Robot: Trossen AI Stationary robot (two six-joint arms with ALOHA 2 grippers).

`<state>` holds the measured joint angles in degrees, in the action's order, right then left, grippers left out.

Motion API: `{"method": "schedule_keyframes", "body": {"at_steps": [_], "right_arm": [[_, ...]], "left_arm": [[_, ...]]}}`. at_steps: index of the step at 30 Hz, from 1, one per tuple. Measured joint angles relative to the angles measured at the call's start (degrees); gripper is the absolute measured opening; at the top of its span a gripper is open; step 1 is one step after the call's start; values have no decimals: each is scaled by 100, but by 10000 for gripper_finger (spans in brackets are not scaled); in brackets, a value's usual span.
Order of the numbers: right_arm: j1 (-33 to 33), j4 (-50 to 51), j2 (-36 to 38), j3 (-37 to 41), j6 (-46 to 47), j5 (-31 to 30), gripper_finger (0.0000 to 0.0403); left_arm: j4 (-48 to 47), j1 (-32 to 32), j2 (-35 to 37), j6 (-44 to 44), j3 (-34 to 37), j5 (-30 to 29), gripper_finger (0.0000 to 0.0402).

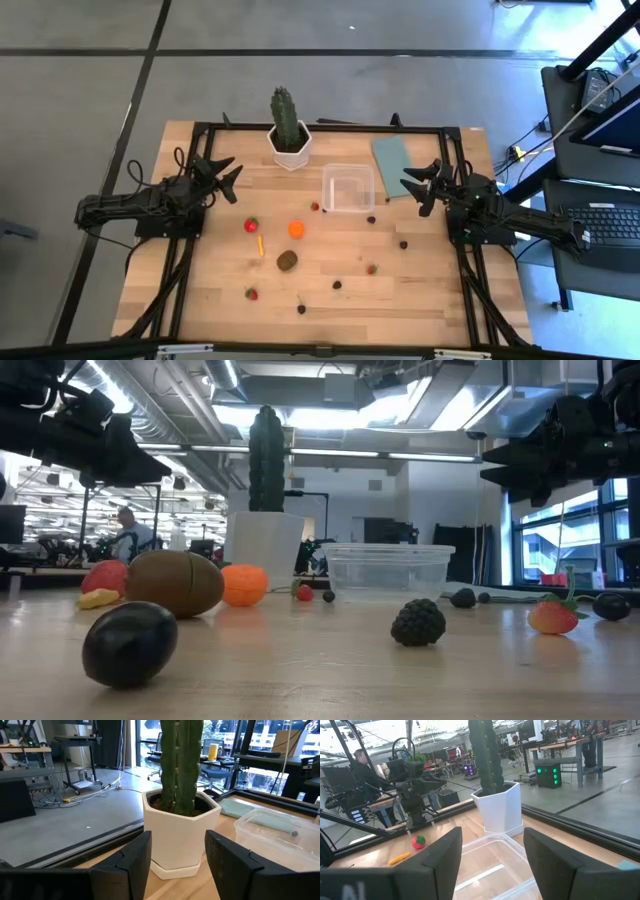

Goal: Pick and placing Produce into tupperware

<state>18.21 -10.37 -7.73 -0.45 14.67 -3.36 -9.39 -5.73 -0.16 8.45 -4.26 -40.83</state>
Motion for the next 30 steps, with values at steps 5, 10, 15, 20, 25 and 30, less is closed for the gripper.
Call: {"method": "schedule_keyframes", "body": {"at_steps": [5,10,15,20,25,30], "right_arm": [[1,0,-2,0,-1,1,215],[1,0,-2,0,-6,0,215],[0,0,-1,0,-6,1,215],[1,-1,-2,0,0,2,215],[1,-173,0,0,121,-140,215],[1,-287,0,0,783,-152,215]], "left_arm": [[0,-1,0,0,1,1,176],[0,-1,-1,0,1,-1,176],[0,0,0,0,0,0,176],[0,1,1,-2,1,1,176],[0,0,0,0,0,-1,176],[0,-1,-1,0,1,-1,176]]}}
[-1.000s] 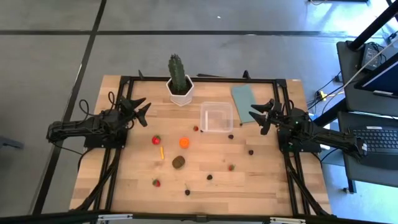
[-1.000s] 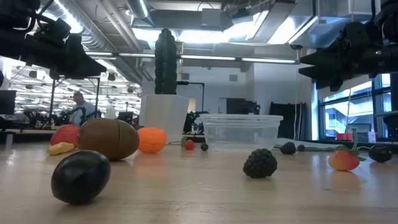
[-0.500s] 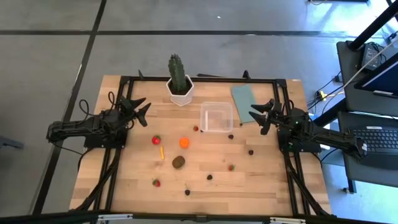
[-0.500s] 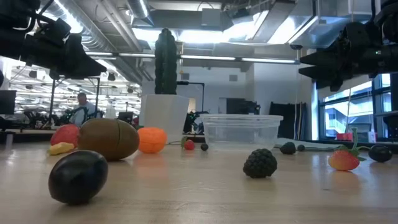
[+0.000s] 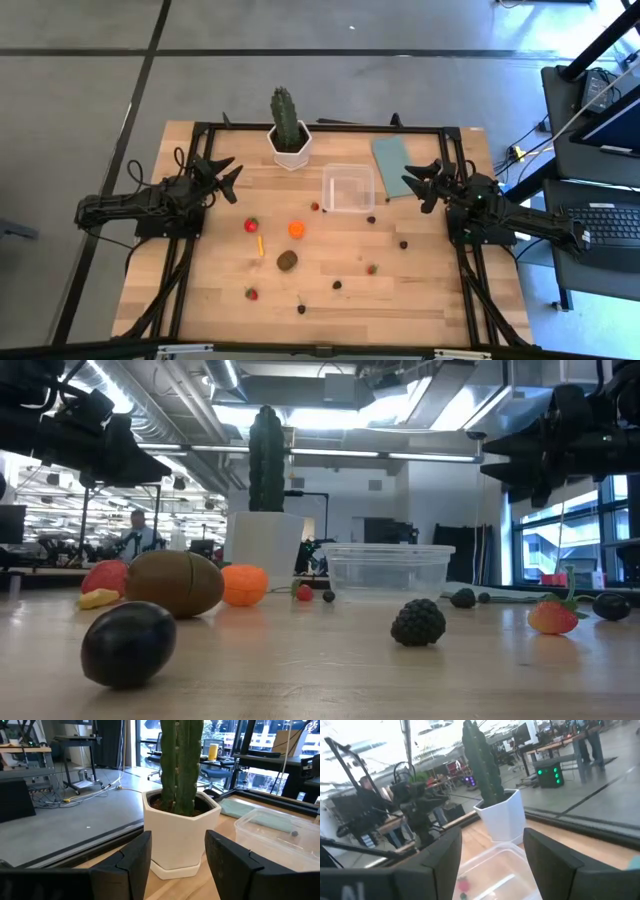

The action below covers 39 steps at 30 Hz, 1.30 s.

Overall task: Pick and placing Produce into tupperware
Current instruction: Put the right blueberry into the transparent bin

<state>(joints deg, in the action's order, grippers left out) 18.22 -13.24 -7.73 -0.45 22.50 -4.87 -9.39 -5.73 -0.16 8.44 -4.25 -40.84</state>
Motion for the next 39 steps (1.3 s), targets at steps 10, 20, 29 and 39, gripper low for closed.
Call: {"method": "schedule_keyframes", "body": {"at_steps": [10,20,29,39], "right_arm": [[0,350,-16,-36,183,-45,215],[0,2923,-1358,-1673,-139,-130,215],[55,4414,-3804,-3489,2095,-320,215],[70,5298,-5352,-3953,3424,353,215]], "left_arm": [[0,0,1,-1,0,2,176],[0,1,1,-1,0,0,176],[2,0,0,-2,-1,0,176],[3,2,1,-2,0,0,176]]}}
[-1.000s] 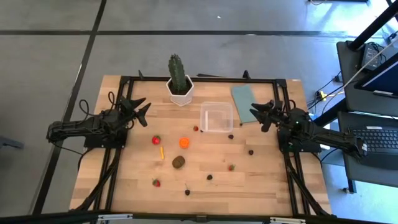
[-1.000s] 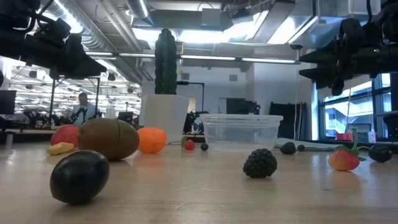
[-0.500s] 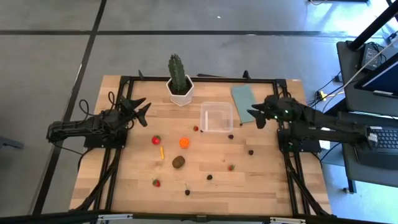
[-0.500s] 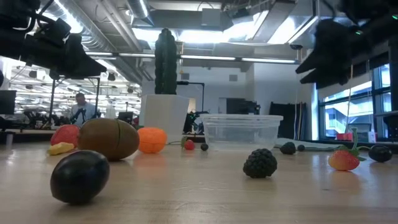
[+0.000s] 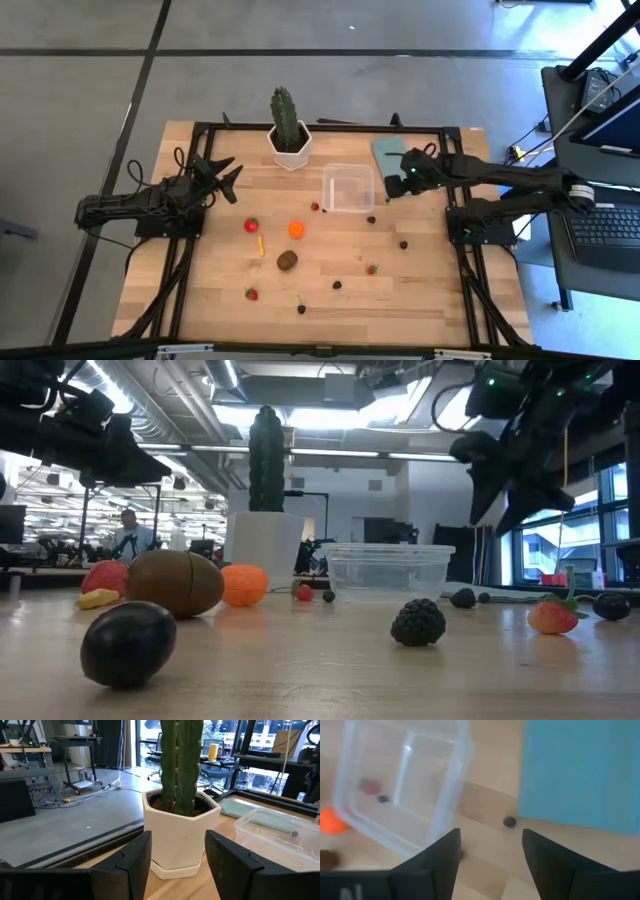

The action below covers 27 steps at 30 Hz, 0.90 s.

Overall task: Pick and placing Produce into tupperware
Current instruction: Put the right blueberry into the transparent bin

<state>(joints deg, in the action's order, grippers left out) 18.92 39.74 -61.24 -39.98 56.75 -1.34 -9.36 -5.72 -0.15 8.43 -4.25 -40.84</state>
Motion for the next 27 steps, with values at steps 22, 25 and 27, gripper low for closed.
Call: {"method": "schedule_keyframes", "body": {"at_steps": [22,25,27], "right_arm": [[-230,-154,-1034,11,-468,-43,215],[-374,-284,-1252,12,-459,-44,215],[-465,-354,-1385,12,-458,-47,215]], "left_arm": [[2,-2,1,7,0,0,176],[2,-1,1,7,0,0,176],[2,-2,-1,7,0,0,176]]}}
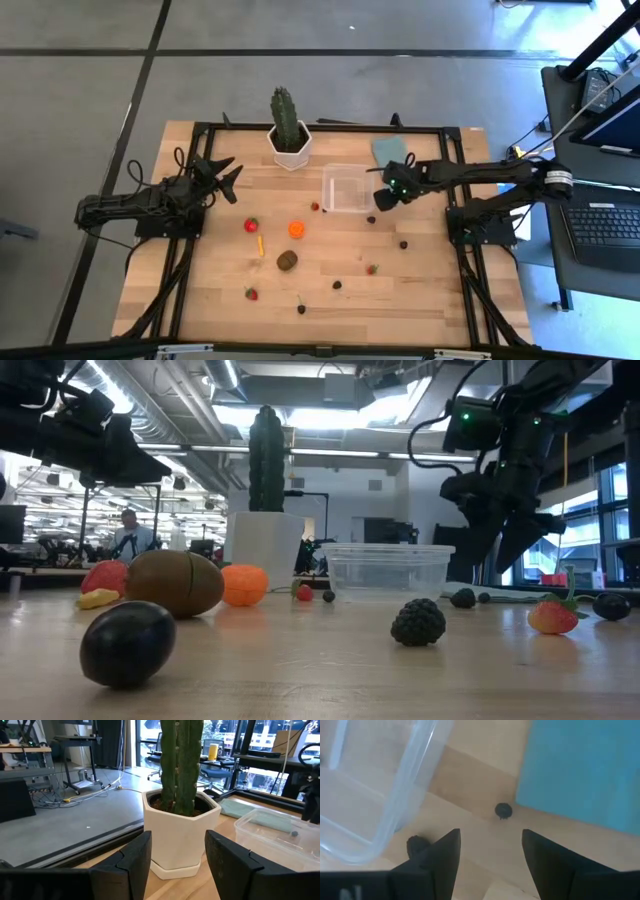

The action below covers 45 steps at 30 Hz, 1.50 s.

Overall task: Pick and placing Produce into tupperware
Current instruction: Put the right blueberry into the transparent bin

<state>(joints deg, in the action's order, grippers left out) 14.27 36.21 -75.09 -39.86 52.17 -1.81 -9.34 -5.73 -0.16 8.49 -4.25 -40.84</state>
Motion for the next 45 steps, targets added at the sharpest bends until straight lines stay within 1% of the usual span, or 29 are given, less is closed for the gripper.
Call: {"method": "schedule_keyframes", "body": {"at_steps": [16,22,26,36,45], "right_arm": [[-92,-388,-772,2,139,-7,215],[-88,-494,-981,2,139,-181,215],[-88,-780,-1073,2,137,-180,215],[-92,-842,-1305,-22,128,-262,215],[-90,-881,-1320,-9,125,-386,215]], "left_arm": [[0,1,0,-2,-1,0,176],[0,0,2,-2,0,0,176],[-1,1,1,-2,0,0,176],[-2,0,2,-4,0,0,176],[-2,0,1,-4,0,0,176]]}}
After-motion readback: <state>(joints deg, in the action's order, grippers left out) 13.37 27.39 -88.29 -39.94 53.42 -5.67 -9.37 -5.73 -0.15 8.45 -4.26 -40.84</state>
